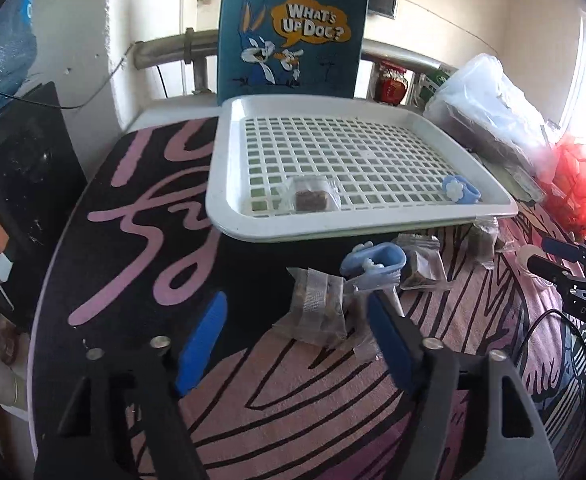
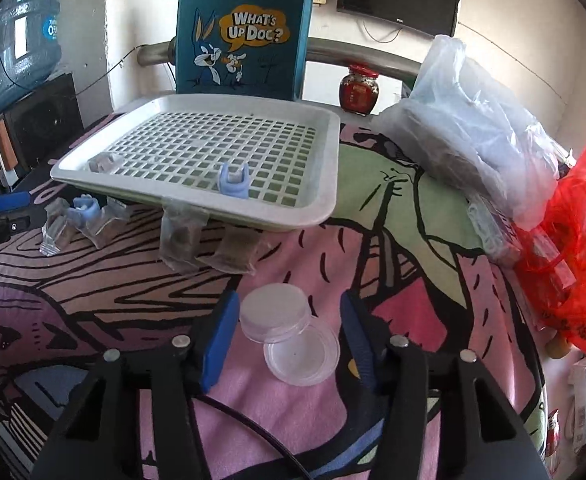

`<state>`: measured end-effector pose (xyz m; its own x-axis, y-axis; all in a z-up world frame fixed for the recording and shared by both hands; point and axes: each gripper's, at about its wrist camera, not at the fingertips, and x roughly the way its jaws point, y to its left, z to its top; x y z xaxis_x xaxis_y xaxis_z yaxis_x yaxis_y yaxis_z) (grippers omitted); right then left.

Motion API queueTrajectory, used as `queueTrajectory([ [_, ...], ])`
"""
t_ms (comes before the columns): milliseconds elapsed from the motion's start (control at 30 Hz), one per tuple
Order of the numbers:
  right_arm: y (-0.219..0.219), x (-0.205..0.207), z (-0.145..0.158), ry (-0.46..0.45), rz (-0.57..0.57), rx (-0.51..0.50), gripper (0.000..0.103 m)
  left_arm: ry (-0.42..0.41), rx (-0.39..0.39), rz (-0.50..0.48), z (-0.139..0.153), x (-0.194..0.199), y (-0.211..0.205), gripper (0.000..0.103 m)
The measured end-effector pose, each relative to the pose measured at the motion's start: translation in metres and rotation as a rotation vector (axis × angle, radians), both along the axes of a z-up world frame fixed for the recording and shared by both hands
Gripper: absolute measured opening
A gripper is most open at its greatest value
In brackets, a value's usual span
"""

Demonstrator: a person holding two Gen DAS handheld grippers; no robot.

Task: Organize objects
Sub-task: 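Grasp another bag with the left tool while the right tool grasps a clear round lid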

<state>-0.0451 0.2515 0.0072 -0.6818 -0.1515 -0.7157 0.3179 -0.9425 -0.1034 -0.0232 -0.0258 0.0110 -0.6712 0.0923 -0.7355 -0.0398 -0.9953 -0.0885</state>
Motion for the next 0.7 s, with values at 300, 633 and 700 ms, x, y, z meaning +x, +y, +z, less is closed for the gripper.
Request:
queueTrajectory([
  [300, -0.014, -0.001, -0.008, -0.014, 0.035, 0.087, 0.01, -0.004, 0.039, -0.041, -0.002, 0.002, 0.003, 0.027],
  [633, 0.013, 0.013, 0.016, -0.023, 0.133, -0.31, 0.01, 0.149, 0.072, -0.042, 0.025, 0.031, 0.002, 0.027],
  [700, 0.019, 0.012, 0.018, -0.063, 0.175, -0.455, 0.01, 0.159, 0.074, -0.051, 0.027, 0.033, 0.005, 0.027],
])
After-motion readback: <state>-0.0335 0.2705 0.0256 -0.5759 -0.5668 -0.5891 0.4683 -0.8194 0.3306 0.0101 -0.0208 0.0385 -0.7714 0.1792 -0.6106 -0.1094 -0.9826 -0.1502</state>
